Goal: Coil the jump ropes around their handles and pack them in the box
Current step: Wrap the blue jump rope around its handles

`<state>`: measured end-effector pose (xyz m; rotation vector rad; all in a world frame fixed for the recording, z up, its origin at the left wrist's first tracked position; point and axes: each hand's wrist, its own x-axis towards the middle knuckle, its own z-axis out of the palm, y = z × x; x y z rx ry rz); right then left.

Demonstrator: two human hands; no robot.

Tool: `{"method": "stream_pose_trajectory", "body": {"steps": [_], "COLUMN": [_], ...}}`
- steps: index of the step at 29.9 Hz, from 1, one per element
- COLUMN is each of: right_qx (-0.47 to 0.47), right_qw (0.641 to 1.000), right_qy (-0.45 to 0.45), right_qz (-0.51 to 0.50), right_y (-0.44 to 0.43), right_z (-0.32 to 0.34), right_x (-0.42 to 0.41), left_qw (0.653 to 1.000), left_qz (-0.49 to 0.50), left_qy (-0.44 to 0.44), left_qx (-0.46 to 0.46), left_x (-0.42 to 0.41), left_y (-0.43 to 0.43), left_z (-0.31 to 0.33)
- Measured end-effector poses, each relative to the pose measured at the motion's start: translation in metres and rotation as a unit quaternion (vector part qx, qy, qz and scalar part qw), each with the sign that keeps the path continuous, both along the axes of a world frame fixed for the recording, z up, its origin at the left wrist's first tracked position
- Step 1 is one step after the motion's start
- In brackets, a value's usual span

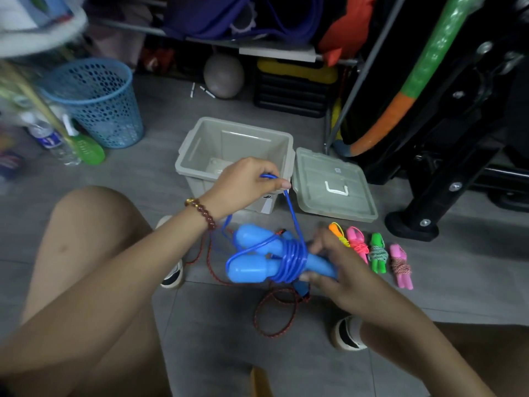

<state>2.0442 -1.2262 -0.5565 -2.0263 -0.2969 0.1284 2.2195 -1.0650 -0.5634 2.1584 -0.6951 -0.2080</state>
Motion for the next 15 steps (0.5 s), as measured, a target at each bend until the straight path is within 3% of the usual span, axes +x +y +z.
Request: {"method": "stream_pose_trajectory", "body": {"steps": [2,6,10,15], "right_qx": [0.131,0.272,0.317,0.348], "right_qw": [0.991,0.948,0.914,0.889], "right_qy": [0.003,-0.004,-0.016,-0.042], "right_qz": [-0.041,-0.167,-0.252,-0.293], "right_y": [-0.007,-0.021,-0.029,-0.042], "right_z": [0.007,0.023,0.029,0.040], "right_x": [0.001,0.009,0.015,0.014], "left_qw": [0.998,0.989,0.976,0.974], "left_qz": [-0.029,-0.094,-0.173,-0.176], "left_qy": [0.033,0.089,0.129,0.137], "left_qx": [-0.040,-0.071,-0.029,0.033], "left_x": [0.003,0.002,-0.016,-0.028], "left_y": [0.001,0.000,-0.008,-0.012], "left_z": [-0.004,-0.004,-0.014,-0.020]}}
